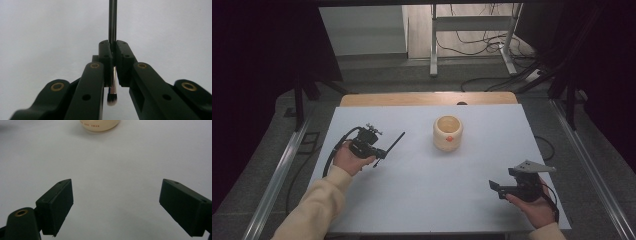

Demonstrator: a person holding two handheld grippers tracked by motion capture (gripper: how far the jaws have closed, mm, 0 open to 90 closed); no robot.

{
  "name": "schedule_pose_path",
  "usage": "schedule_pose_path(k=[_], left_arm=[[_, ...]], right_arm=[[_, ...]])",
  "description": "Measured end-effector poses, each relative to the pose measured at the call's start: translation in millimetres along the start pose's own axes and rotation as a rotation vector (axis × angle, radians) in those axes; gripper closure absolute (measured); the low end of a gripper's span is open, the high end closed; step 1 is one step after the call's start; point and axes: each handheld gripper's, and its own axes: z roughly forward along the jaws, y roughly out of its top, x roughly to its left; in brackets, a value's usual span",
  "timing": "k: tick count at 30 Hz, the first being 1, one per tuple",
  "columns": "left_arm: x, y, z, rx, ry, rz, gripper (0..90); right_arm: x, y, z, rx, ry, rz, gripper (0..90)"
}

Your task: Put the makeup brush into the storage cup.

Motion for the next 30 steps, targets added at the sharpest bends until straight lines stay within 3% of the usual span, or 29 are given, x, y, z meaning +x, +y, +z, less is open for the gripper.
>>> schedule_pose_path(k=[24,30], left_arm=[[-19.2,-10.1,5.2,0.004,-0.032,0.046,84.0],[-24.8,-11.6,6.5,0.010,-0.042,0.060,84.1]], right_arm=[[0.8,0.2,-0.4,-0.001,-0.003,0.000,12.0],[6.2,1.7,0.3,-0.006,0.006,-0.024,12.1]])
